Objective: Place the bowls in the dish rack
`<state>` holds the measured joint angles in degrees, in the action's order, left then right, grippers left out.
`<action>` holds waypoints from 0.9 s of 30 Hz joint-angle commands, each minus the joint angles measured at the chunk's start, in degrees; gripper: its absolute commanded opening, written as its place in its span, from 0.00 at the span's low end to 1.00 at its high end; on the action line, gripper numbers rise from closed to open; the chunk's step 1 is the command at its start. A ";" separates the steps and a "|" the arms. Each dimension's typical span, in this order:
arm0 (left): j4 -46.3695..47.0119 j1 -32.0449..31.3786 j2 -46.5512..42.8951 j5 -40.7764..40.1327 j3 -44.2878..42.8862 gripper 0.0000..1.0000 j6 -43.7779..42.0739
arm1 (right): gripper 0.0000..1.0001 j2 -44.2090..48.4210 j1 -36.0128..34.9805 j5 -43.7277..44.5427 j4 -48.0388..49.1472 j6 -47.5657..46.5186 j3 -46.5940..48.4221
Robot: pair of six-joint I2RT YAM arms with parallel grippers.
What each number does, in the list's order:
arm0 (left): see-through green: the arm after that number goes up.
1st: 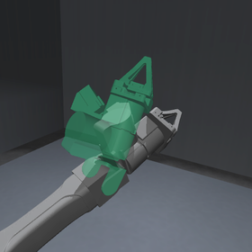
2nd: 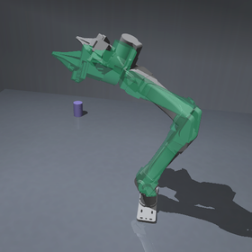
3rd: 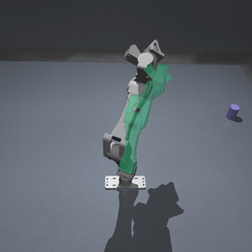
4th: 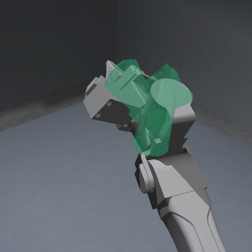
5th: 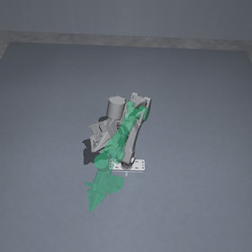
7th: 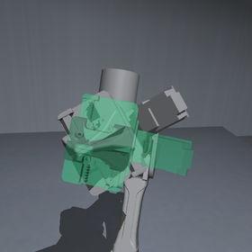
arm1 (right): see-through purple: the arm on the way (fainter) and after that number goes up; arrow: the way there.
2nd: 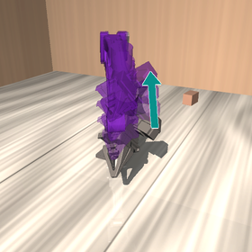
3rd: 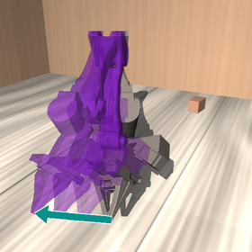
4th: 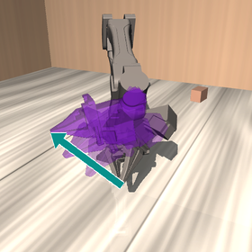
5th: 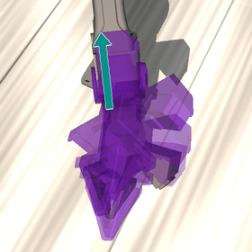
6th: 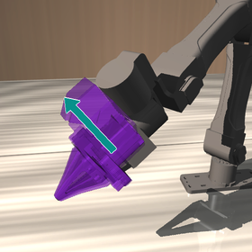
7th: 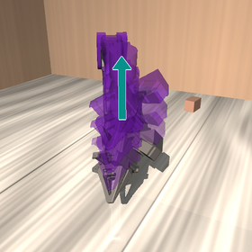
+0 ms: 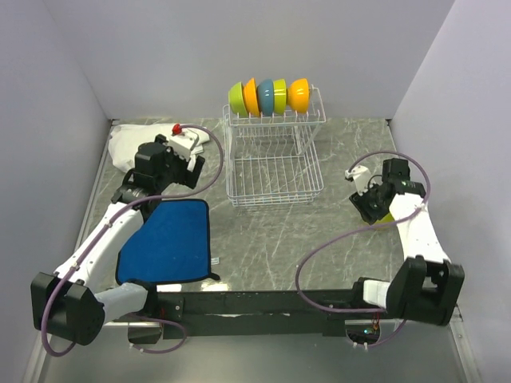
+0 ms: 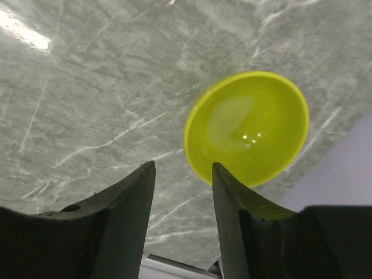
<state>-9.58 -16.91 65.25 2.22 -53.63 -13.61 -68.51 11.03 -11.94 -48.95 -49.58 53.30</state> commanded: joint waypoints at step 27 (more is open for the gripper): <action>2.99 3.81 6.03 4.72 -4.38 0.97 3.59 | 0.00 -13.06 -0.39 3.95 3.60 2.38 6.37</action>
<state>-9.23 -13.15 72.07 5.17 -56.49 -11.00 -83.64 11.00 -7.09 -43.77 -47.90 55.42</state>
